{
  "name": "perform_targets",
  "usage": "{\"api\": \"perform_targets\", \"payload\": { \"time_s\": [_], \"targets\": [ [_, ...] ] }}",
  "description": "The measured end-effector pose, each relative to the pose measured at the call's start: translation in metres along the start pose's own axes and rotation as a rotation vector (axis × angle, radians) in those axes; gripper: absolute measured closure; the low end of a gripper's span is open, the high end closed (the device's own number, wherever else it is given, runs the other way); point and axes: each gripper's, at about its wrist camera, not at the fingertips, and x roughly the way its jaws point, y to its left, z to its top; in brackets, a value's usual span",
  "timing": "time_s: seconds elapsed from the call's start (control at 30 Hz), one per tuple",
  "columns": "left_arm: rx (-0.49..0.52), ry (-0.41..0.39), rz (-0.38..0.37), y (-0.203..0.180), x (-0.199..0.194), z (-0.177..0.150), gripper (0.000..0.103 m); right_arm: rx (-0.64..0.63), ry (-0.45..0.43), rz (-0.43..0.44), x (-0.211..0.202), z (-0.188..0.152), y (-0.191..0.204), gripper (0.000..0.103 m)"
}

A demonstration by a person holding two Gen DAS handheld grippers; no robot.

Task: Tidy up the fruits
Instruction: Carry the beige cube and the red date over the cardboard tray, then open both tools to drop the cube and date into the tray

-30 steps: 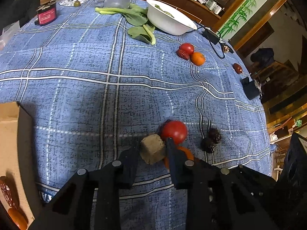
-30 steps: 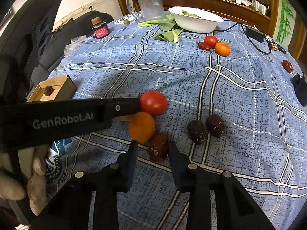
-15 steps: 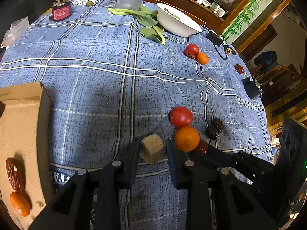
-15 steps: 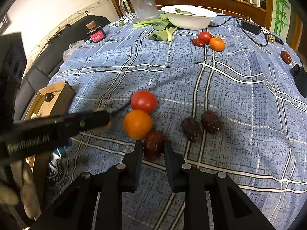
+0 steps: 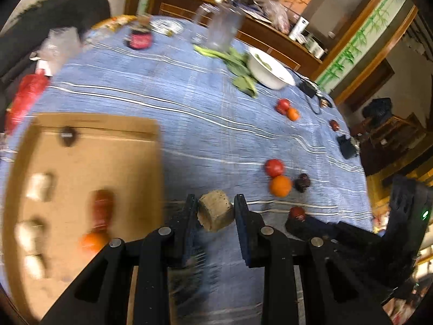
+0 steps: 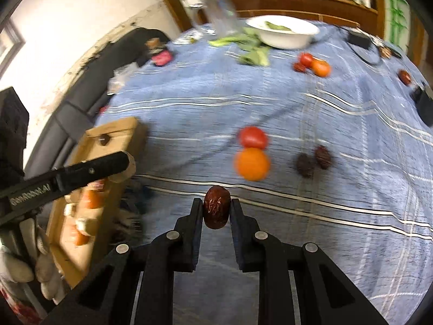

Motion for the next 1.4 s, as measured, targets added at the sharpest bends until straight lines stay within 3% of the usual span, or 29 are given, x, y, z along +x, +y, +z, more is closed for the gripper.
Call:
{"api": "perform_targets", "payload": {
  "time_s": [0.2, 0.33, 0.57, 0.73, 1.07, 1.4],
  "targets": [
    [-0.053, -0.017, 0.119, 0.068, -0.045, -0.021, 0.076, -0.121, 0.023, 0.098, 0.013, 0.004, 0.078, 0.081],
    [-0.094, 0.000, 0.138, 0.101, -0.059, -0.038, 0.076, -0.196, 0.066, 0.143, 0.032, -0.001, 0.124, 0.081],
    [-0.120, 0.052, 0.139, 0.131, -0.056, -0.059, 0.076, -0.254, 0.139, 0.149, 0.071, -0.006, 0.167, 0.081],
    [-0.118, 0.075, 0.135, 0.141, -0.048, -0.063, 0.076, -0.284, 0.156, 0.073, 0.087, -0.007, 0.180, 0.081],
    [-0.114, 0.053, 0.113, 0.149, -0.053, -0.054, 0.076, -0.215, 0.140, -0.003, 0.097, 0.000, 0.170, 0.080],
    [-0.109, 0.031, 0.084, 0.139, -0.063, -0.044, 0.070, -0.153, 0.081, -0.007, 0.082, -0.002, 0.161, 0.073]
  ]
}}
